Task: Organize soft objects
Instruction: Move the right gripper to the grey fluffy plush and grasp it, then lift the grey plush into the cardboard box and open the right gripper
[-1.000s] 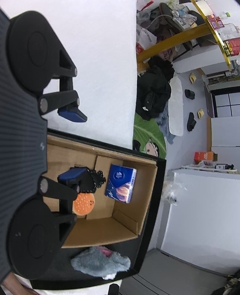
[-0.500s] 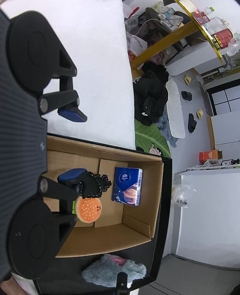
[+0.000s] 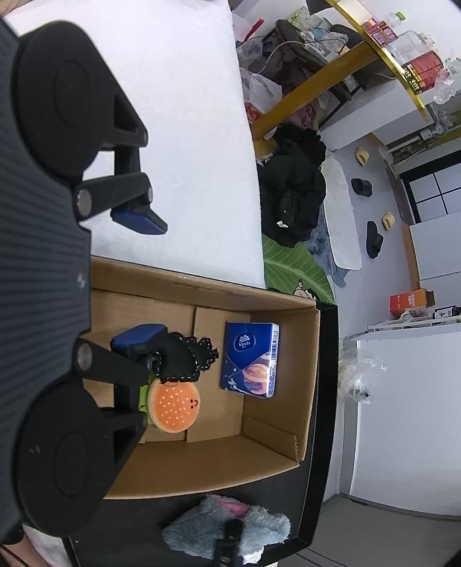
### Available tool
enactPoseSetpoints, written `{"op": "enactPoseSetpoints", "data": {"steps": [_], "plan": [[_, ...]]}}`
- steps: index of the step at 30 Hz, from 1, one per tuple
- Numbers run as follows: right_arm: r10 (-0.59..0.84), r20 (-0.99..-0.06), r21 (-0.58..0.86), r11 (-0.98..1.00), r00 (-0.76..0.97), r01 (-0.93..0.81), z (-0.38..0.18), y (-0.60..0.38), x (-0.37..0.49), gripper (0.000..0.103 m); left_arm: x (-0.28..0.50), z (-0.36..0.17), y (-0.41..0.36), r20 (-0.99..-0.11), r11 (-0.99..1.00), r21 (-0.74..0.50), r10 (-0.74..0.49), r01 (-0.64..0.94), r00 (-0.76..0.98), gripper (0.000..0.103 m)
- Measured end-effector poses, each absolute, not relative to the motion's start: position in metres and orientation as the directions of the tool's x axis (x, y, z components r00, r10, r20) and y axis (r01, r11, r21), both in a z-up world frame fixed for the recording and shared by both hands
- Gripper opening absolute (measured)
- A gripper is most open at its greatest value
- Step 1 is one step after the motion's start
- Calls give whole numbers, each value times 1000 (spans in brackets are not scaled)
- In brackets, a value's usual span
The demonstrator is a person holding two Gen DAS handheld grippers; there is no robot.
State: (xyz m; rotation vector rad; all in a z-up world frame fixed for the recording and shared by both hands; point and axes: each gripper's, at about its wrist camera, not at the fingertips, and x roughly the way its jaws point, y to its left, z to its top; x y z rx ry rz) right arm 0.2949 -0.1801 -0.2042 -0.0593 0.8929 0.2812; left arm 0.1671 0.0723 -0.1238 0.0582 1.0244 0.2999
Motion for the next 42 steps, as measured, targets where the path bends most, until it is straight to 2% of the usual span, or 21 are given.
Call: {"op": "enactPoseSetpoints", "data": {"steps": [2, 5, 11, 31, 42], "plan": [[203, -787, 45, 961, 582, -274, -207, -178, 292, 53, 166, -123, 71, -830, 957, 192, 277, -218, 485, 54], [201, -786, 32, 957, 584, -288, -201, -176, 286, 45, 165, -122, 71, -827, 956, 195, 281, -220, 487, 54], [240, -791, 90, 955, 562, -281, -191, -179, 275, 37, 163, -119, 71, -821, 956, 192, 280, -222, 498, 54], [267, -731, 124, 957, 628, -262, -124, -180, 256, 38, 153, -112, 81, -813, 965, 102, 220, -240, 539, 55], [301, -701, 119, 943, 647, -310, -98, -149, 251, 39, 150, -112, 89, -811, 966, 41, 181, -255, 556, 55]]}}
